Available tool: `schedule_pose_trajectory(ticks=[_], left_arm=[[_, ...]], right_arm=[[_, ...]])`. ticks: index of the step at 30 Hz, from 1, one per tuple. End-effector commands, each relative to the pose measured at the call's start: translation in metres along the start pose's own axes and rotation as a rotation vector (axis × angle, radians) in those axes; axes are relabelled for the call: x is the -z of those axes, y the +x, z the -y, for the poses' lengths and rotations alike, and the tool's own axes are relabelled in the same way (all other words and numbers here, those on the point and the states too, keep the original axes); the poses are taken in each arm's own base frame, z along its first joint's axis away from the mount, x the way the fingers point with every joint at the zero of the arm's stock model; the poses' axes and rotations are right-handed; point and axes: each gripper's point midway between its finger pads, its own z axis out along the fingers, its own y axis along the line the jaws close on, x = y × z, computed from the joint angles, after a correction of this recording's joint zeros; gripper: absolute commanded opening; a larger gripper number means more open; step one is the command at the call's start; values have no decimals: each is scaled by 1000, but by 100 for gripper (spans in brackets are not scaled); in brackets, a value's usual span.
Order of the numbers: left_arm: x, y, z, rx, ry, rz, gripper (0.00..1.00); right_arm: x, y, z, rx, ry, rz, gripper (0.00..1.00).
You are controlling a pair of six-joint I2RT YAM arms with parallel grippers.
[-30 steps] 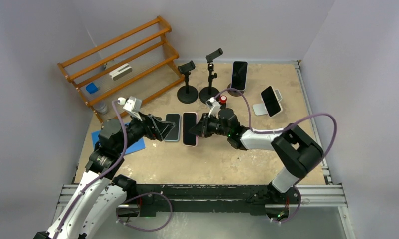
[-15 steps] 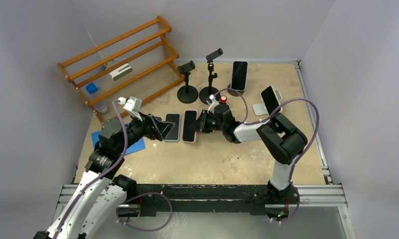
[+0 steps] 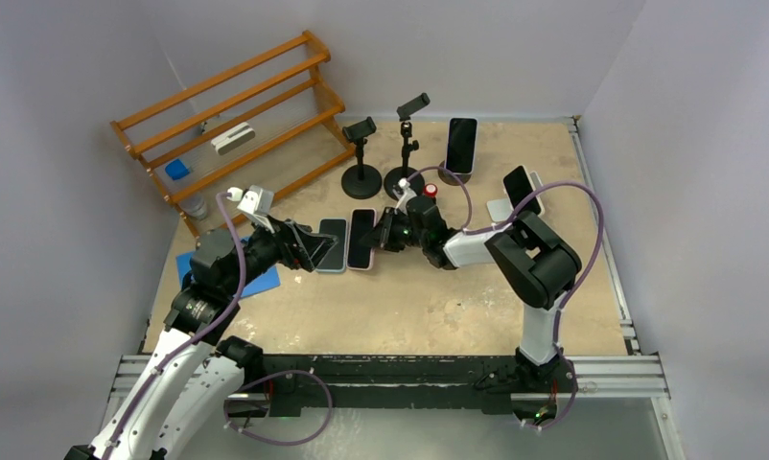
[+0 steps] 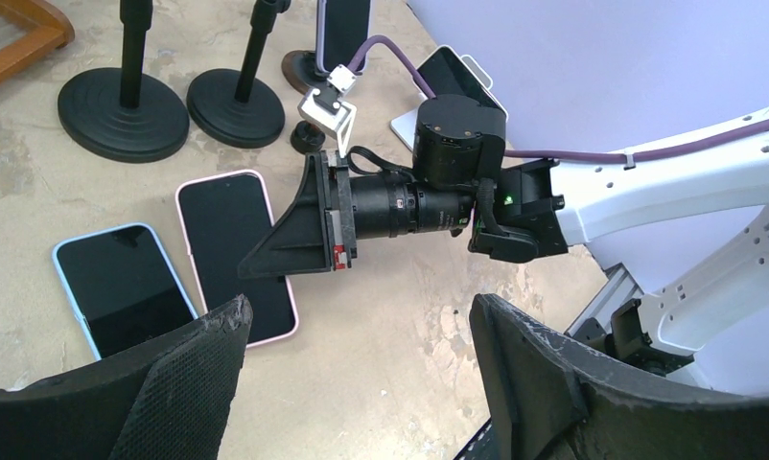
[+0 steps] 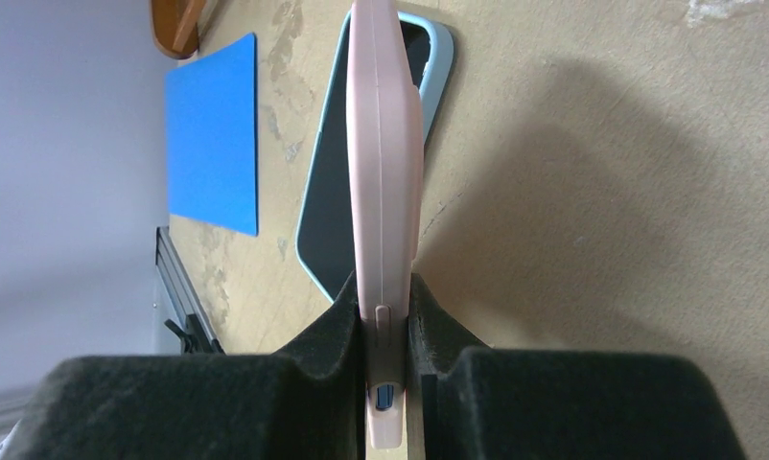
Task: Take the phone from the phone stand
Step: Place the phone at the center of the board.
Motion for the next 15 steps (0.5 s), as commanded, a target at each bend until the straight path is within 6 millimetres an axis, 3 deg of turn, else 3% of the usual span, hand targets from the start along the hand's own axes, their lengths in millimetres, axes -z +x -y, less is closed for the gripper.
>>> schedule_pose_trajectory(ticks=[1, 7, 15], left_arm=[[4, -20, 14, -40, 42, 52, 82], [3, -20, 14, -38, 42, 50, 82], [2, -19, 13, -36, 41, 44, 82]], right_arm=[[-4, -26, -26, 25, -63, 60, 5], [-5, -24, -21, 24, -43, 55, 21], [-4, -23, -12, 25, -3, 56, 30]])
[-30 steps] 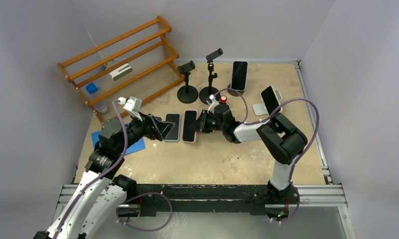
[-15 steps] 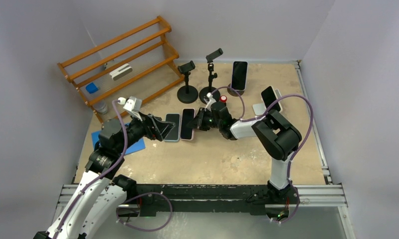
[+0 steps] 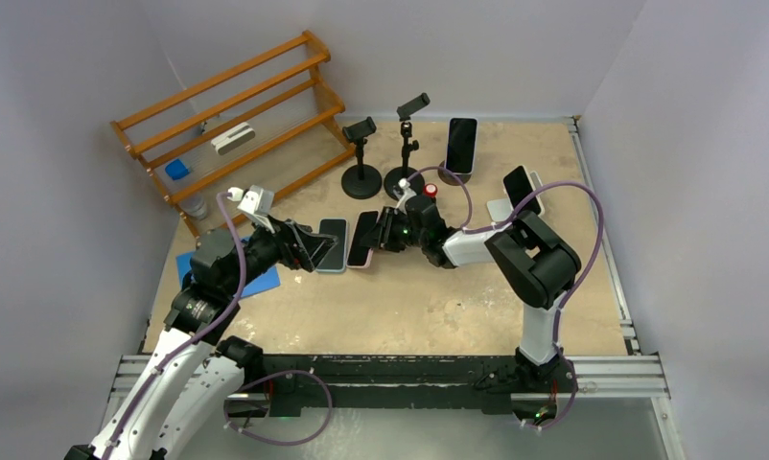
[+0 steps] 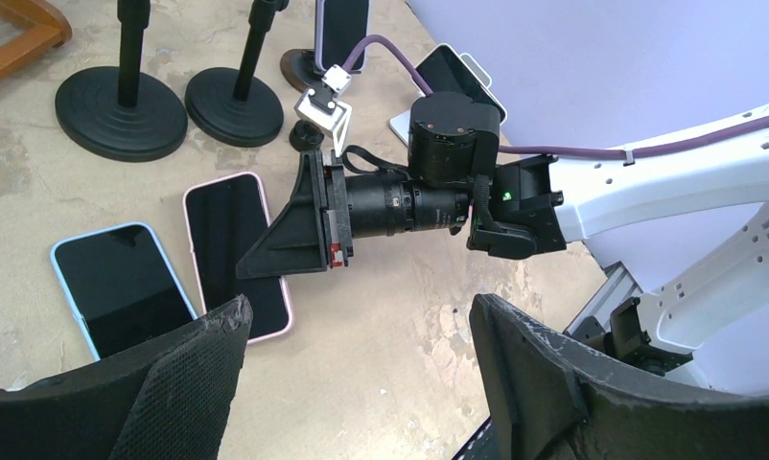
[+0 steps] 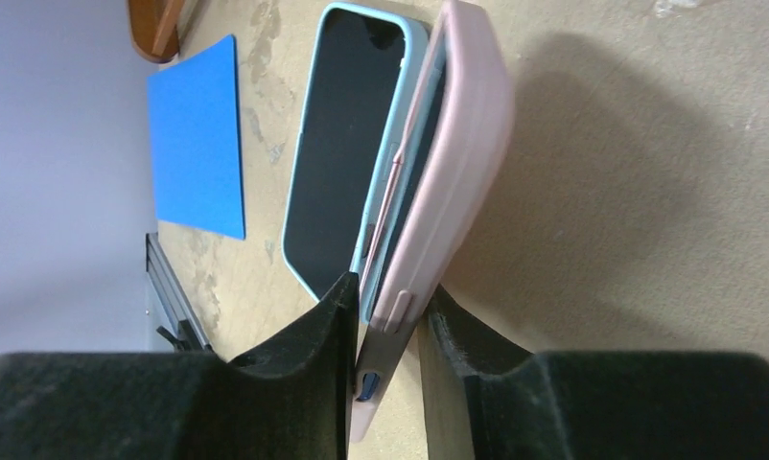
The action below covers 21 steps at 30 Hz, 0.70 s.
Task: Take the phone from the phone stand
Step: Place the phone at the center of the board.
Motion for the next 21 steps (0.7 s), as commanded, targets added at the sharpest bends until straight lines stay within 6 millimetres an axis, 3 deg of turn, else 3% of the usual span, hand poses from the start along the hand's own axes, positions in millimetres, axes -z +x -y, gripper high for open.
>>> schedule_pose_trajectory(ticks=[1, 11, 21], left_arm=[[2, -19, 13, -37, 38, 47, 82], [0, -17, 12, -33, 39, 34, 82], [-1, -16, 12, -30, 42, 29, 82]], right_arm=[[-1, -22, -15, 35, -26, 63, 31], [2, -22, -8, 53, 10, 69, 35], [8, -18, -11, 86, -1, 58, 11]])
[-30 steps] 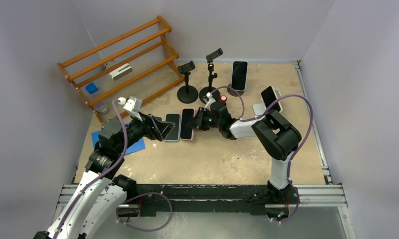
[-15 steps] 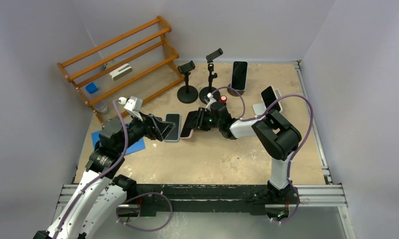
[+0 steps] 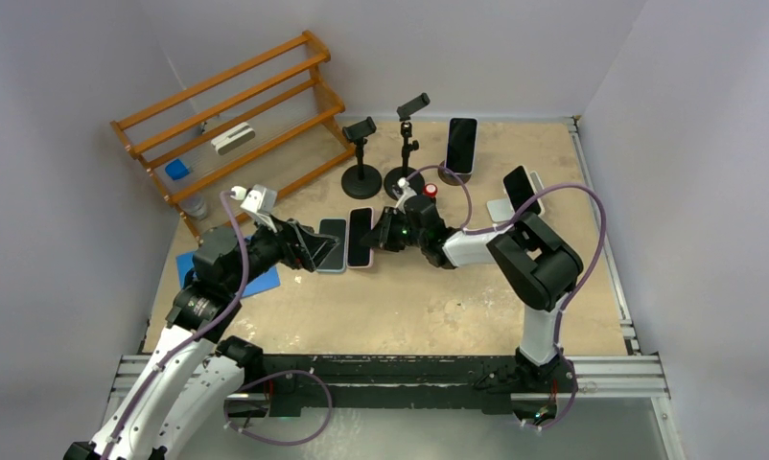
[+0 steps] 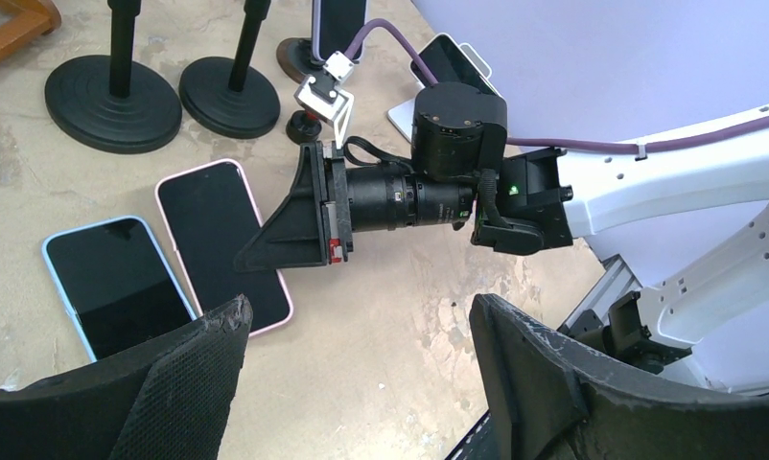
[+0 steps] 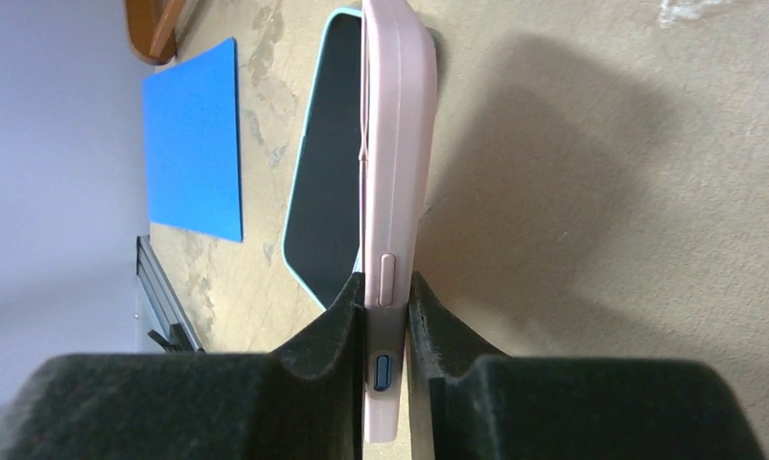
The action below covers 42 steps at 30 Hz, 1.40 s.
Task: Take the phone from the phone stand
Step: Place the phone at the center of the board.
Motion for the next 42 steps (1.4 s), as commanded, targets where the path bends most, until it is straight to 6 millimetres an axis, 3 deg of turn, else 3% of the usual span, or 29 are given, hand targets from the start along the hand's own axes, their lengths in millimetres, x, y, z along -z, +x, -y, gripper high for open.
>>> schedule_pose_trajectory(ticks=[1, 5, 16, 28, 42], left_arm=[[2, -20, 13, -36, 37, 48, 82], [2, -19, 13, -34, 39, 46, 82], [2, -20, 13, -33, 40, 46, 82], [2, -19, 14, -33, 45, 44, 82], [2, -19, 14, -31, 47, 42, 82]], right_arm=[[8, -15, -16, 69, -35, 38, 10], [10, -14, -20, 71, -47, 28, 0], [22, -14, -37, 32, -88, 14, 0], [9, -6, -22, -12, -55, -12, 0], [2, -7, -2, -5, 20, -9, 28]])
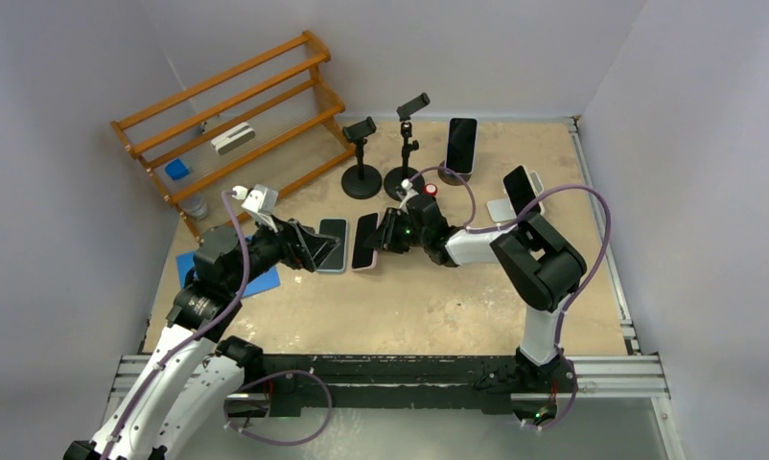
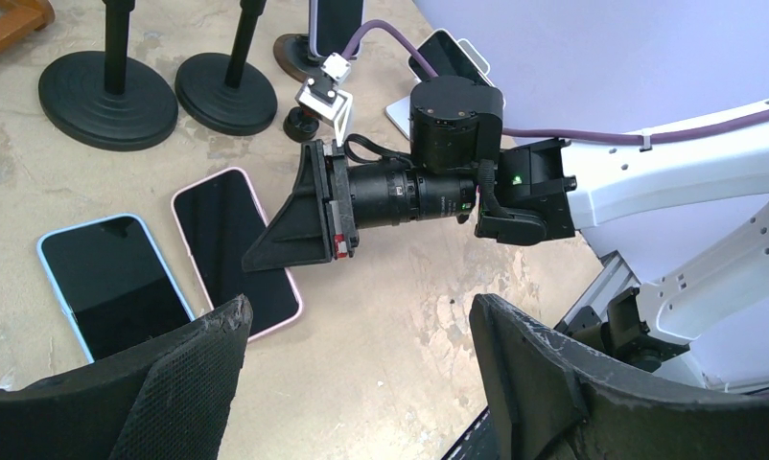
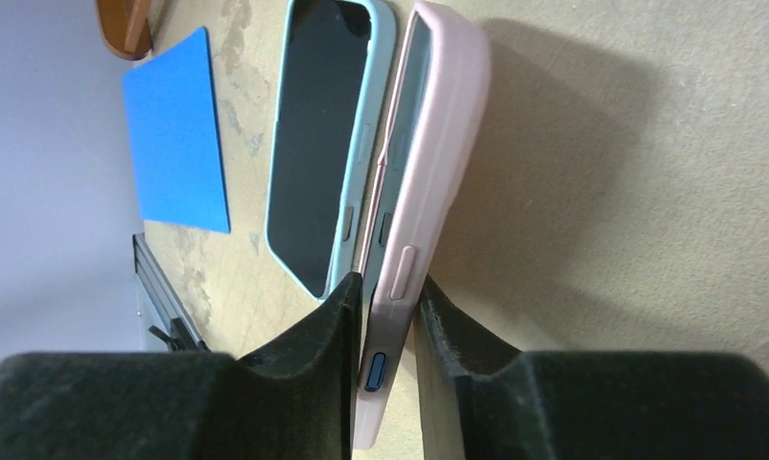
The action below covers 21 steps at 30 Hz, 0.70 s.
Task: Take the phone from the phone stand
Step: Place the phone at the center of the board.
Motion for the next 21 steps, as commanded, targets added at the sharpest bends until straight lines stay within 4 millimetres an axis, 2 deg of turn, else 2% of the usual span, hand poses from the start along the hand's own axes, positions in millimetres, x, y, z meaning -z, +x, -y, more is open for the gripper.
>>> schedule_pose_trajectory(ticks=[1, 10, 21], left_arm=[[3, -20, 14, -34, 43, 50, 82], [2, -20, 13, -32, 41, 47, 82], [2, -20, 14, -34, 42, 48, 82]], right_arm=[[-4, -13, -4, 27, -3, 31, 29], [-3, -14, 6, 37, 41, 42, 35], [9, -16, 22, 68, 110, 73, 41]])
